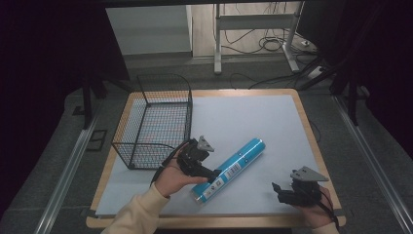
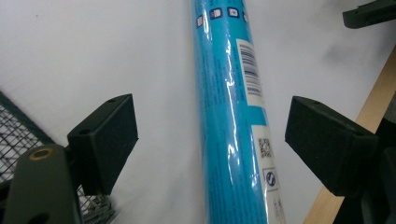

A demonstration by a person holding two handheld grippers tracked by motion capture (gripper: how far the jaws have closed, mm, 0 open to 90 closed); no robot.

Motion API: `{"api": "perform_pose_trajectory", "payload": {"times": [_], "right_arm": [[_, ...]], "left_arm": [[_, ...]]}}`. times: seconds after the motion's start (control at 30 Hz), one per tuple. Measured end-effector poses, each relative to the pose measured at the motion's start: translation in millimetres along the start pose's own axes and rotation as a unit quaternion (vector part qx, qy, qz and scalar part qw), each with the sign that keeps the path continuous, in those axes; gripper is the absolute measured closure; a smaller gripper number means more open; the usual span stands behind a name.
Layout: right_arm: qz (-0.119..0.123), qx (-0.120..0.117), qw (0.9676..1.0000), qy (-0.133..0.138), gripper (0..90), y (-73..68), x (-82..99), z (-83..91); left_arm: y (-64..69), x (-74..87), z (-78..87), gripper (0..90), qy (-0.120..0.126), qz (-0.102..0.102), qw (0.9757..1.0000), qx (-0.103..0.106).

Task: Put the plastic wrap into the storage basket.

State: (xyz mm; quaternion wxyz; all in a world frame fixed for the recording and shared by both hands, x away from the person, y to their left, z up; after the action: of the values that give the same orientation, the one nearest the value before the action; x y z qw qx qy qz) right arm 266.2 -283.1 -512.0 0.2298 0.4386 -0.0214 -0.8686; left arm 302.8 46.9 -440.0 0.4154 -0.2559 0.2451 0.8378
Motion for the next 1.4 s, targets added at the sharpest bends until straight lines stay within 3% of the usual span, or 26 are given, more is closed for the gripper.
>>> {"api": "perform_pose_trajectory", "payload": {"times": [0.8,1.4], "right_arm": [[0.0,0.0,1.0,-0.001,14.3,0.3,0.3,-0.5],[-0.001,0.001,1.0,-0.004,14.3,1.1,0.5,-1.0]], "left_arm": [[6.0,-26.0,-49.7,16.8,-0.064,-0.008,0.9979,0.008],[1.4,-38.6,-90.9,17.4,-0.116,0.004,0.9932,0.013]]}}
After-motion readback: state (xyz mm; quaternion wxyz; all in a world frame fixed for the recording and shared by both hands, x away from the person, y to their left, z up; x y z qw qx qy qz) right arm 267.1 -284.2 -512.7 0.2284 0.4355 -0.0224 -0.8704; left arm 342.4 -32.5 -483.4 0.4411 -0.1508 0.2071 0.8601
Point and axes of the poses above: each handheld gripper's, and its own axes: z roughly backward along the jaws, x roughly out of its underside, y roughly to its right, the point moved 1 cm from there along -z, roughly forward along the jaws, and after that the axes turned 11 degrees about x, right-handed, at the moved point
